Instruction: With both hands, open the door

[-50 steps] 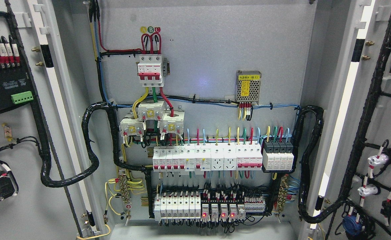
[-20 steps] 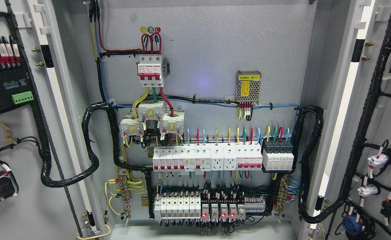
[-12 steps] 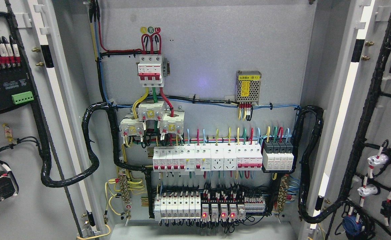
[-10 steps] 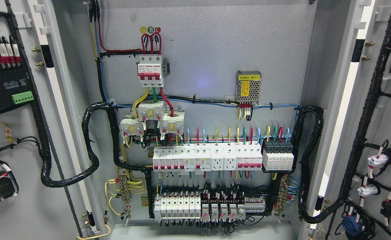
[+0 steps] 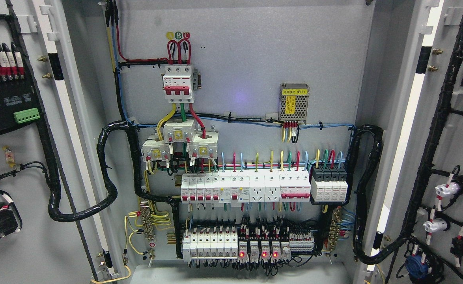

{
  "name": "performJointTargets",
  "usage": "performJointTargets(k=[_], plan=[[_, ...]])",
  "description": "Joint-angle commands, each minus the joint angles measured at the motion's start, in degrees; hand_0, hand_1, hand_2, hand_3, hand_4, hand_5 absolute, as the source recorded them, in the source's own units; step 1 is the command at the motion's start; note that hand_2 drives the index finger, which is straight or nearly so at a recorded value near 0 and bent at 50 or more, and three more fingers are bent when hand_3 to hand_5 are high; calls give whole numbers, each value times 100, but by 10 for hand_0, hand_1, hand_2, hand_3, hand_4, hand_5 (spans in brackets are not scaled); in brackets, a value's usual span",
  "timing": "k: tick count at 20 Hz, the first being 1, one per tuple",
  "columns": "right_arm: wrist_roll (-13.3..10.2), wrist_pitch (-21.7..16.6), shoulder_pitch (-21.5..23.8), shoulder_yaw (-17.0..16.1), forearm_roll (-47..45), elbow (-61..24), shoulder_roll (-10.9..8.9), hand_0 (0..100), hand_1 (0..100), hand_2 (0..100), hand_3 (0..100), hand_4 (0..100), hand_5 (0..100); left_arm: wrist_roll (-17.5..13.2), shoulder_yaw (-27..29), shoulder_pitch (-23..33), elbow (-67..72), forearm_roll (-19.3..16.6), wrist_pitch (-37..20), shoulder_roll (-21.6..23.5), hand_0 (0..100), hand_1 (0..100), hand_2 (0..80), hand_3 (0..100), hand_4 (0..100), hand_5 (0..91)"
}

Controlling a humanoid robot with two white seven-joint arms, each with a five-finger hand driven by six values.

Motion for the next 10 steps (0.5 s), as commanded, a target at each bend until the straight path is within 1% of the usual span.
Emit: performJointTargets(k=[1,3,4,8,9,10], plan=[[-70,16,-335,192,121,3029,367,191,0,0,0,0,0,-328,-296,-567,2774,-170,423,-720,0,0,0,0,0,0],[-70,16,-458,192,130,3460,464,191,0,0,0,0,0,-346,-287,-734,3153,-337,573,-764,0,0,0,0,0,0],[-70,16,-485,174,121,3645,482,191,0,0,0,0,0,-337,-287,-813,3311,-416,599,-834,0,0,0,0,0,0],[-88,95,-546,192,340,3954,482,191,0,0,0,0,0,-293,-304,-1077,4084,-679,617,-1063,0,0,0,0,0,0],[-157,130,-608,183,489,4076,508,191,0,0,0,0,0,-284,-304,-1164,4277,-811,626,-1142,0,0,0,0,0,0],[-297,148,-704,174,647,4252,526,191,0,0,0,0,0,-284,-296,-1261,4445,-943,626,-1221,0,0,0,0,0,0]])
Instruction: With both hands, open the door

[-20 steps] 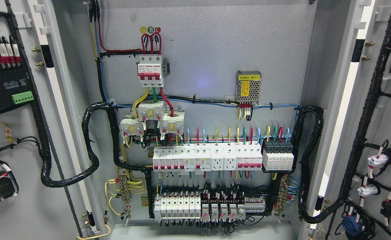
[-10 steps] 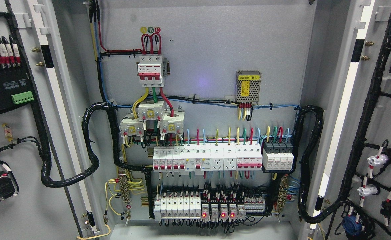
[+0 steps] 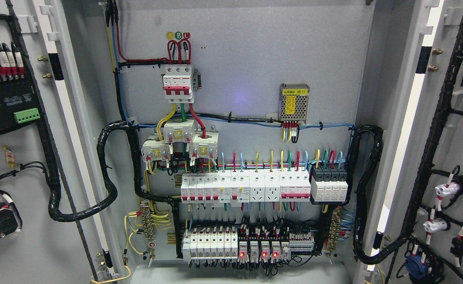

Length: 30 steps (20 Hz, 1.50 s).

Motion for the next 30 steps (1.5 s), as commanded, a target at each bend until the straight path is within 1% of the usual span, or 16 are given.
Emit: performJointTargets(k=[1,2,4,6,8,10,13,15,17,19,22,25,26,28,29,30], plan=[[-364,59,-341,61,522,2176,280,191,0,0,0,0,0,7,-121,-501,2366,-502,43,-687,0,0,0,0,0,0],[-531,59,-411,61,610,2308,324,191,0,0,0,0,0,7,-130,-528,2419,-546,122,-696,0,0,0,0,0,0],[-690,102,-465,70,786,2467,377,191,0,0,0,0,0,7,-139,-572,2446,-555,551,-714,0,0,0,0,0,0],[-918,391,-473,70,1006,2493,438,191,0,0,0,0,0,24,-121,-607,2455,-608,990,-775,0,0,0,0,0,0],[-1365,743,-474,70,1138,2493,438,191,0,0,0,0,0,260,-121,-634,2464,-739,1107,-793,0,0,0,0,0,0],[-1639,867,-474,70,1191,2502,438,191,0,0,0,0,0,533,-121,-634,2473,-880,1107,-837,0,0,0,0,0,0],[-1719,946,-508,53,1559,2730,482,191,0,0,0,0,0,684,-130,-634,2604,-1178,1107,-915,0,0,0,0,0,0],[-1736,1279,-579,44,1788,2888,491,191,0,0,0,0,0,762,-130,-634,2631,-1415,1107,-1003,0,0,0,0,0,0],[-1737,1403,-579,53,1815,2906,517,191,0,0,0,0,0,1016,-130,-634,2640,-1583,1089,-1030,0,0,0,0,0,0],[-1736,1569,-588,53,1824,2907,526,191,0,0,0,0,0,1324,-121,-625,2640,-1601,1072,-1030,0,0,0,0,0,0],[-1728,2132,-737,35,1815,2907,614,191,0,0,0,0,0,1553,-130,-643,2631,-1680,1072,-1039,0,0,0,0,0,0],[-1754,2195,-746,44,1824,2924,684,191,0,0,0,0,0,1703,-156,-651,2631,-1698,1072,-1100,0,0,0,0,0,0],[-1859,2203,-755,61,1824,2924,719,191,0,0,0,0,0,1721,-165,-651,2631,-1698,1072,-1135,0,0,0,0,0,0],[-2236,2203,-772,44,1833,2924,728,191,0,0,0,0,0,1721,-165,-660,2631,-1715,1080,-1197,0,0,0,0,0,0],[-2325,2203,-772,35,1833,2924,728,191,0,0,0,0,0,1721,-156,-686,2631,-1750,1089,-1197,0,0,0,0,0,0],[-2325,2195,-772,26,1824,2924,728,191,0,0,0,0,0,1721,-156,-695,2631,-1794,1098,-1188,0,0,0,0,0,0]])
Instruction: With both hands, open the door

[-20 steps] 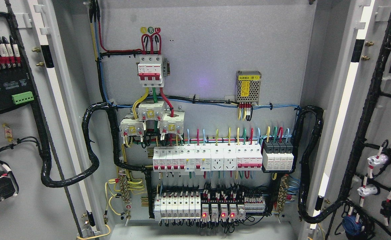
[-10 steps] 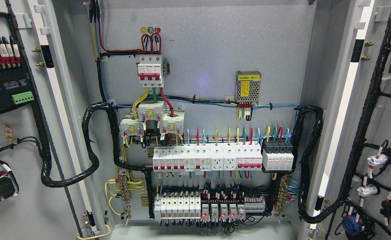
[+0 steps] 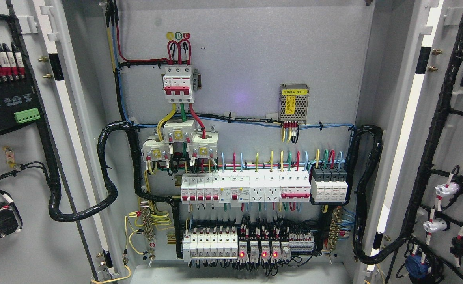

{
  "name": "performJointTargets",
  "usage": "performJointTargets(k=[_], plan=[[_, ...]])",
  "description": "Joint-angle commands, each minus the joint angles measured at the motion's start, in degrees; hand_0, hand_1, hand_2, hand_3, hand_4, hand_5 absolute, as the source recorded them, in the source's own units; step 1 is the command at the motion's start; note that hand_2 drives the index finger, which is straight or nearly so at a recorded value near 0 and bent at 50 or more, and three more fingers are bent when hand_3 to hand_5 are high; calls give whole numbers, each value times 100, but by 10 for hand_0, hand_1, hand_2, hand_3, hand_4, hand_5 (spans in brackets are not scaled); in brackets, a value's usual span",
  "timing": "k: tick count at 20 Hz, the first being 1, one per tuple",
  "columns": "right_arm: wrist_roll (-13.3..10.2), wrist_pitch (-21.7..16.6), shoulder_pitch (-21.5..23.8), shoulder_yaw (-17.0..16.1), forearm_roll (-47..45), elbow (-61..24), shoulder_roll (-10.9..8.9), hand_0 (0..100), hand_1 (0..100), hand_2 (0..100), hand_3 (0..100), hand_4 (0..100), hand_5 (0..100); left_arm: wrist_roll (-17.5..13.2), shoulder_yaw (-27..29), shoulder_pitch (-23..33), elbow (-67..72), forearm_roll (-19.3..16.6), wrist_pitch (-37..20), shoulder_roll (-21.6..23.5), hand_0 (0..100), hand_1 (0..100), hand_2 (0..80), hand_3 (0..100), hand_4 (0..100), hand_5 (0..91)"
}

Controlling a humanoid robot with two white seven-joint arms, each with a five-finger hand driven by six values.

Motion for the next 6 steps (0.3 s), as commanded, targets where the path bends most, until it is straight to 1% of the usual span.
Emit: performJointTargets(k=[1,2,4,6], plan=[[-190,19,-53,-16,37,589,111,191,0,0,0,0,0,27,-15,-40,194,-150,15,-187,0,0,0,0,0,0],[-198,19,-53,-16,37,589,146,191,0,0,0,0,0,27,-15,-40,194,-150,15,-187,0,0,0,0,0,0],[-207,19,-53,-16,37,589,146,191,0,0,0,0,0,27,-15,-49,194,-141,15,-187,0,0,0,0,0,0],[-199,19,-53,-25,37,589,146,191,0,0,0,0,0,97,-7,-67,186,-141,7,-178,0,0,0,0,0,0]])
